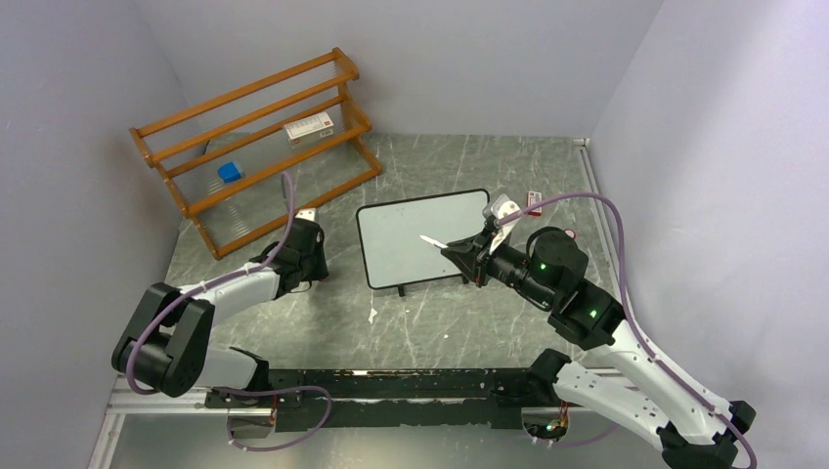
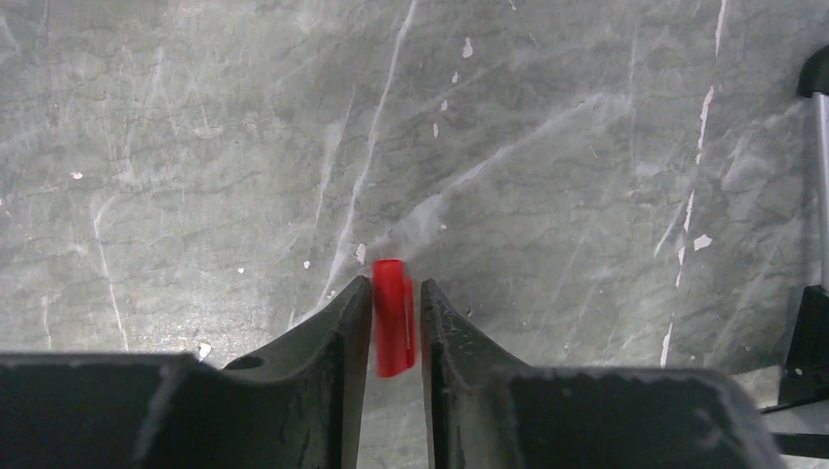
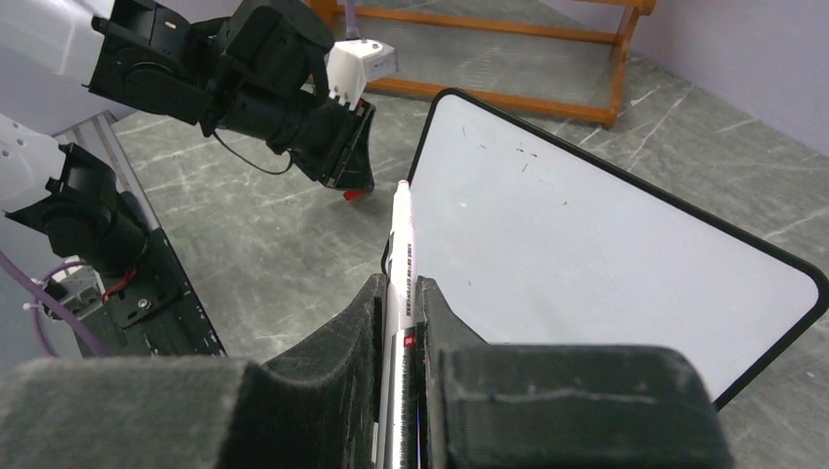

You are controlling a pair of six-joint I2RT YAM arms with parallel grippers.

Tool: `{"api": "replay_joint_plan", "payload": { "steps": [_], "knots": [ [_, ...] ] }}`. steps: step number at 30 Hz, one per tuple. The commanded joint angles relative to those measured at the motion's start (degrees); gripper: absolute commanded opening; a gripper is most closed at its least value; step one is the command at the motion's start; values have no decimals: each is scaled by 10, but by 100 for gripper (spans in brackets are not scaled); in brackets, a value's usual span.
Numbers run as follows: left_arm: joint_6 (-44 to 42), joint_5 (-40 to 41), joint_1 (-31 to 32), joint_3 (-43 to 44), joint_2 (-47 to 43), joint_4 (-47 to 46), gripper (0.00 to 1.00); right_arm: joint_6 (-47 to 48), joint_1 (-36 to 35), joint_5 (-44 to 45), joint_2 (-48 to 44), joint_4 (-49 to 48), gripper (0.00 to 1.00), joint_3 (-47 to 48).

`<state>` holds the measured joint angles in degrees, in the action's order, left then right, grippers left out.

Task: Write a sentence on the whiteboard
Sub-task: Place the pen cap at the center of the board.

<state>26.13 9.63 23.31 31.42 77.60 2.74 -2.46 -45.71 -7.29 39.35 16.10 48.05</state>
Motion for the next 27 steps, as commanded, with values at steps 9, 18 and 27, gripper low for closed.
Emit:
{"api": "replay_joint_plan", "payload": {
  "steps": [9,18,27],
  "knots": [
    [10,27,-4,21,-68,33,45,-8,3,7,1,-19,0,-8],
    [-66,14,-4,76,-225,101,99,-41,2,11,14,-40,0,-24],
    [-161,-64,-5,110,-349,128,99,-46,3,29,44,-15,0,-4]
  ]
}}
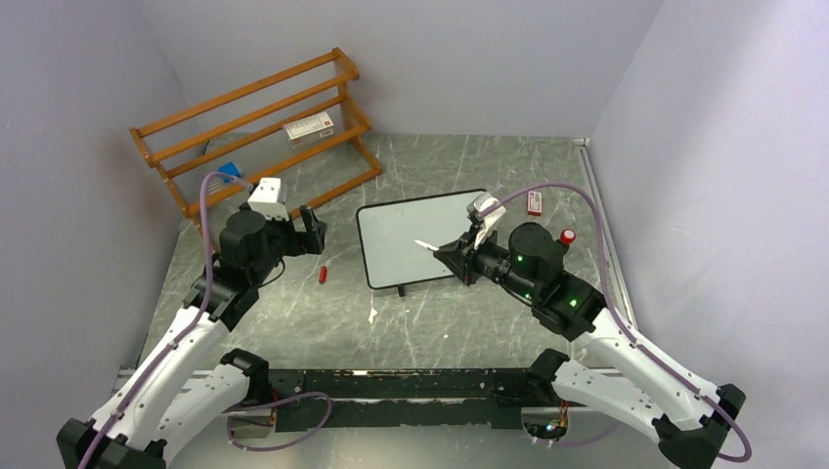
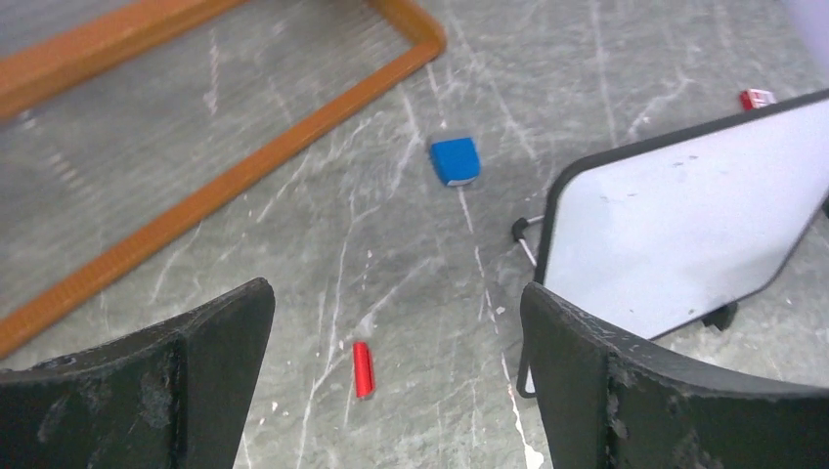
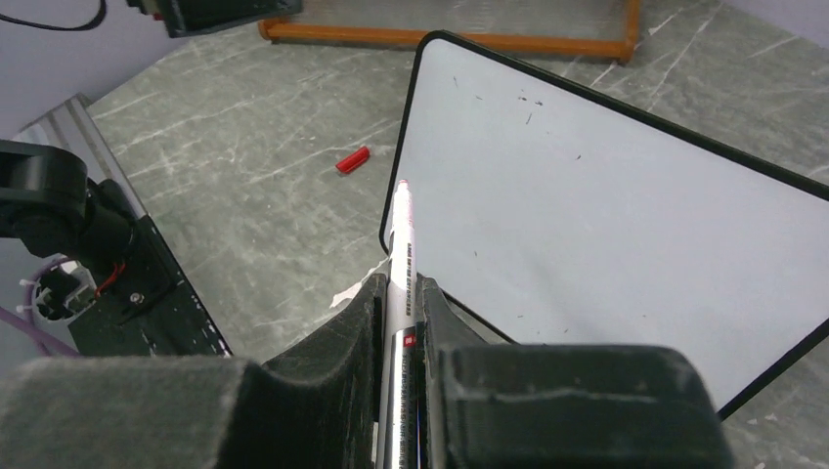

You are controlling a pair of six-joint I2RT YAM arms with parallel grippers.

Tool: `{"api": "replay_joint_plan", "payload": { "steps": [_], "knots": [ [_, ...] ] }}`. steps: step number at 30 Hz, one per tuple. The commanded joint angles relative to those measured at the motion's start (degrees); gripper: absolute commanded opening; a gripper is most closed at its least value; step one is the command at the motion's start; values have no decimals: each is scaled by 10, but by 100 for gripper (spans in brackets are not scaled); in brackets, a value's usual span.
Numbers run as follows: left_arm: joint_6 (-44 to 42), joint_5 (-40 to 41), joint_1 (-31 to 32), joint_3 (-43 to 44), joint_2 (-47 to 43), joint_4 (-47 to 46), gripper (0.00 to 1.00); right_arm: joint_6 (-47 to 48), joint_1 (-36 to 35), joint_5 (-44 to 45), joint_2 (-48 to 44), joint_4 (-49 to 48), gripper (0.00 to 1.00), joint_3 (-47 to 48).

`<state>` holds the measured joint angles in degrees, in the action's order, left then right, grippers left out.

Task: Write a sentence on the whiteboard
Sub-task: Place the pen cap at the center of the board, then write a sentence on the whiteboard.

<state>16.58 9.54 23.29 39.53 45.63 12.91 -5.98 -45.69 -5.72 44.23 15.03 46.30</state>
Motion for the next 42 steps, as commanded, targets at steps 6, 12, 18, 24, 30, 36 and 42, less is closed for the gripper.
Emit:
{"api": "replay_joint_plan", "payload": {
  "steps": [6,12,18,24,30,36,42],
  "knots": [
    [-79,-124,-4,35,-67,7,99,-25,2,18,28,7,0,34],
    [-84,-172,-4,36,-68,-32,99,-38,2,28,47,7,0,38],
    [-95,-217,-4,59,-20,-42,99,-38,0,36,61,13,0,46],
    [-82,-207,-11,57,26,-73,99,-38,-4,33,71,6,0,49],
    [-58,-369,-78,56,104,-150,99,-33,-6,27,68,7,0,49],
    [-49,-545,-109,87,215,-212,99,-33,-8,26,72,9,0,52],
    [-68,-607,-109,148,311,-200,91,-35,-41,84,81,12,0,60]
  ]
}}
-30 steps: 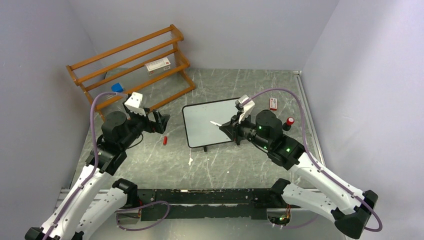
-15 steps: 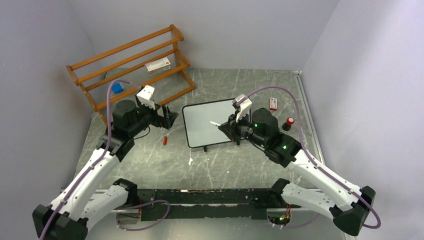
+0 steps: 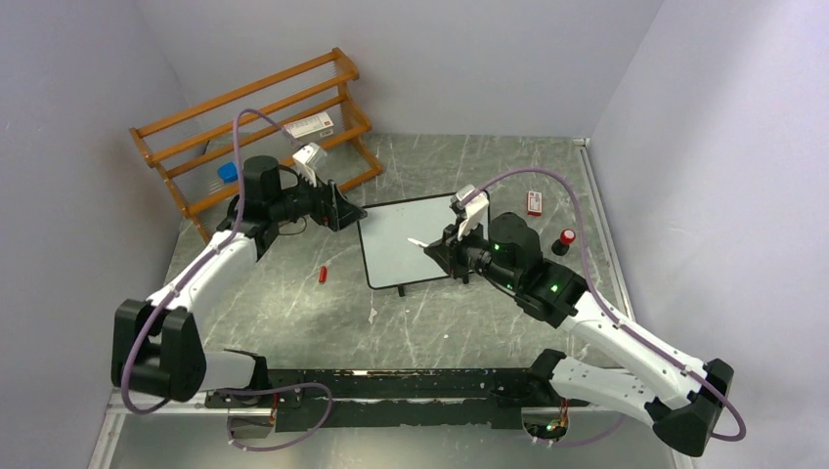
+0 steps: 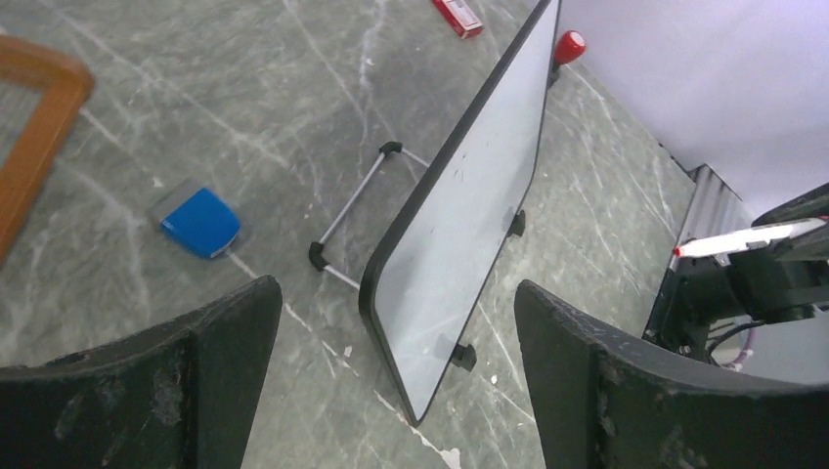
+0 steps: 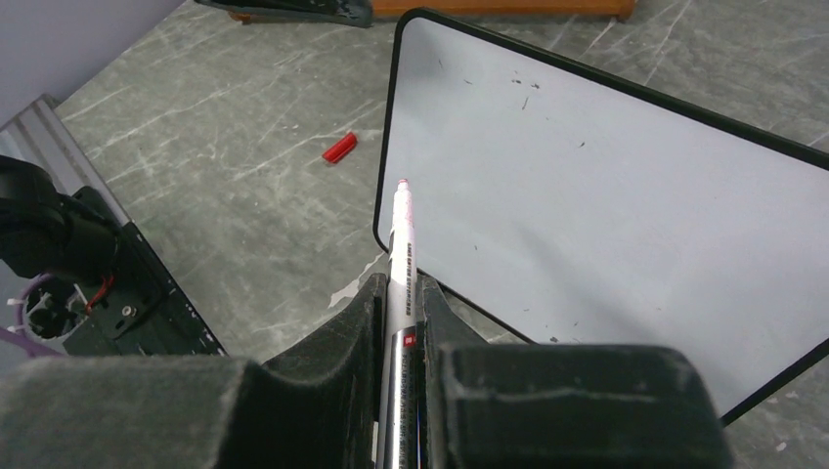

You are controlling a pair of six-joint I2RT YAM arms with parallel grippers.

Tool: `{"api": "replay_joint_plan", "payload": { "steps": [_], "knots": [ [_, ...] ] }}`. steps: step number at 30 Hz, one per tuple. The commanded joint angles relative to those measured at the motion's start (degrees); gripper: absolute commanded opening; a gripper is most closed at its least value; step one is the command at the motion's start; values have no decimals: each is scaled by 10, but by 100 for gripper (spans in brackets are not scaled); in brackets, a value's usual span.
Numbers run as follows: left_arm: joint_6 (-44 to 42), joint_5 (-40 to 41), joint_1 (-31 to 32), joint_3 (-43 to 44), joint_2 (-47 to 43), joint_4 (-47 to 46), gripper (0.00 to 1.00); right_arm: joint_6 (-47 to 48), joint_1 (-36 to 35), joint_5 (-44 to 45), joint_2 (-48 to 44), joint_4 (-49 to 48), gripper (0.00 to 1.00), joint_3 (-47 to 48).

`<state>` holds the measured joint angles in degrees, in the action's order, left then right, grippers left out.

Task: Write a sentence on the whiteboard

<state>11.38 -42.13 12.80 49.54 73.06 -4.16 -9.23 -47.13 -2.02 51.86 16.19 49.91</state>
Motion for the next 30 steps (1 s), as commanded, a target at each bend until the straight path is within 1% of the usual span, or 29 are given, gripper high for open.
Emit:
{"api": "replay_joint_plan", "payload": {
  "steps": [1,5,7,8,13,16,17,19,24,27,30],
  "knots": [
    [-21,-97,-4,57,49,-23,89,-3,-40,66,7,0,0,26],
    [-2,-131,-4,63,93,-59,76,-2,-94,157,17,4,0,35],
    [-1,-153,-4,69,113,-62,69,1,-111,184,22,7,0,38],
    [0,-167,-4,73,122,-64,65,0,-115,191,25,8,0,39],
    [18,-201,-4,73,155,-95,60,1,-125,198,32,1,0,36],
    [36,-222,-3,73,172,-118,53,2,-129,198,38,-4,0,37],
    [39,-223,-3,72,176,-123,49,3,-129,199,40,-4,0,37],
    [42,-226,-4,70,182,-131,39,3,-132,203,47,-5,0,40],
    [58,-228,-3,40,175,-161,20,-4,-141,232,65,3,0,54],
    [61,-222,-3,21,160,-173,11,-3,-157,254,79,6,0,60],
    [58,-209,-3,1,141,-171,5,-3,-172,278,89,-9,0,56]
  ]
}}
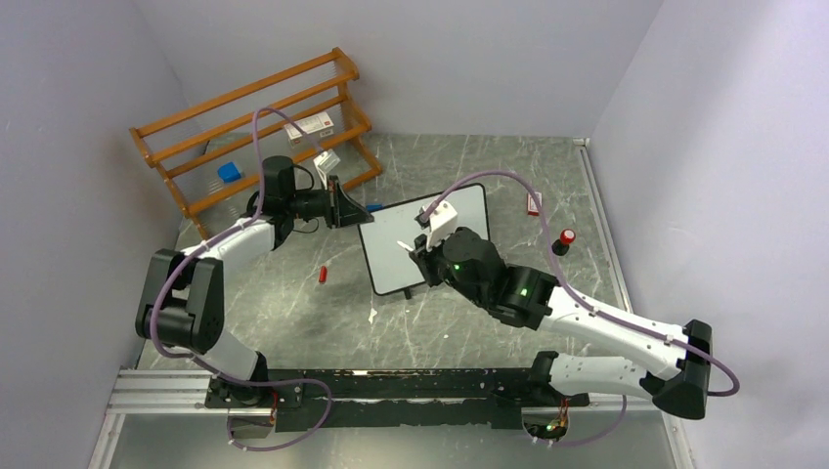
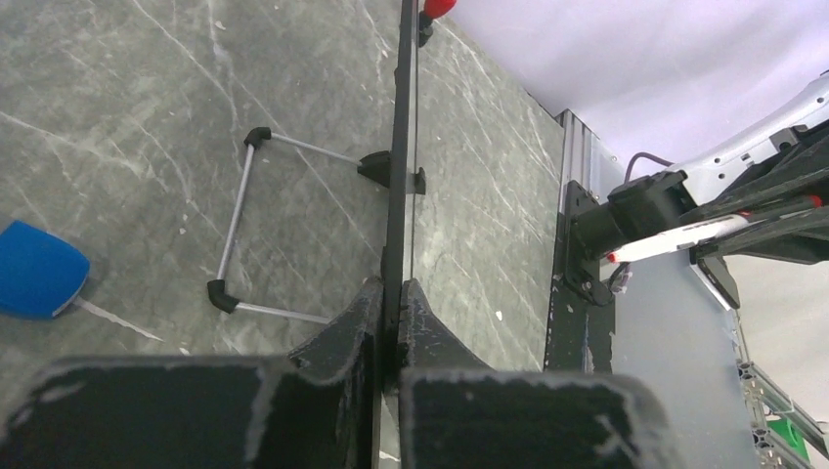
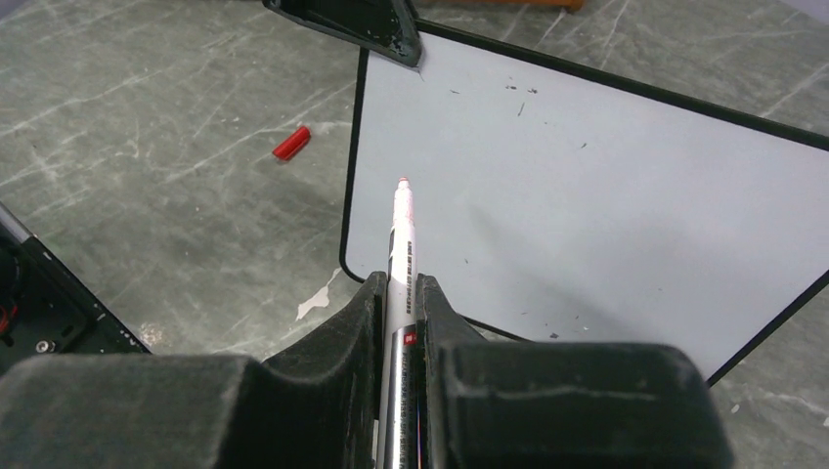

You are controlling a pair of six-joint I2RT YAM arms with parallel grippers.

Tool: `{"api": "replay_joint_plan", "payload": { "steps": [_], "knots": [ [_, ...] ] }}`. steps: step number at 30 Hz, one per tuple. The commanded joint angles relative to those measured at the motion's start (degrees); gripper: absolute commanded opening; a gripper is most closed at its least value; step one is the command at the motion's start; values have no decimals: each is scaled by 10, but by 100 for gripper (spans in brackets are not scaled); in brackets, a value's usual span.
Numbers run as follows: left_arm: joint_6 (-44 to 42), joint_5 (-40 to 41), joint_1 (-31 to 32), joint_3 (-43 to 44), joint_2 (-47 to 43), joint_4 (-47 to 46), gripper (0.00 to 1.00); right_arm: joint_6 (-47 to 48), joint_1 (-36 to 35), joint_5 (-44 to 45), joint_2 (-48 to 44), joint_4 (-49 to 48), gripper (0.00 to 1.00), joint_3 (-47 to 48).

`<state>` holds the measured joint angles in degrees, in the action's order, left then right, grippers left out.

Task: Write a sentence on the whiteboard

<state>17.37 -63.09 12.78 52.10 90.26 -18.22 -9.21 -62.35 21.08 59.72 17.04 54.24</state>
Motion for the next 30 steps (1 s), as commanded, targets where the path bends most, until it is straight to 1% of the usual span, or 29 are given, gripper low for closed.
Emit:
{"api": "replay_joint_plan", "payload": {
  "steps": [1,4,6,8,13,19,24,30],
  "knots": [
    [0,4,-3,-35,-39,-34,5,-2,-27,60,13,-25,0,9],
    [0,11,-3,-62,-61,-44,5,5,-51,101,21,-51,0,-3],
    [-12,15,-3,-70,-70,-30,5,13,-64,127,24,-78,0,-14],
    [-26,23,-3,-76,-78,-13,5,16,-70,141,30,-97,0,-22],
    [-18,36,-3,-105,-93,-24,5,29,-89,175,67,-130,0,-22],
    [7,47,-3,-126,-93,-64,5,32,-95,170,111,-158,0,-9],
    [-22,46,-3,-113,-88,-35,5,30,-93,166,161,-155,0,16],
    [-28,42,-3,-101,-71,-23,5,22,-93,174,194,-168,0,29]
  ]
}}
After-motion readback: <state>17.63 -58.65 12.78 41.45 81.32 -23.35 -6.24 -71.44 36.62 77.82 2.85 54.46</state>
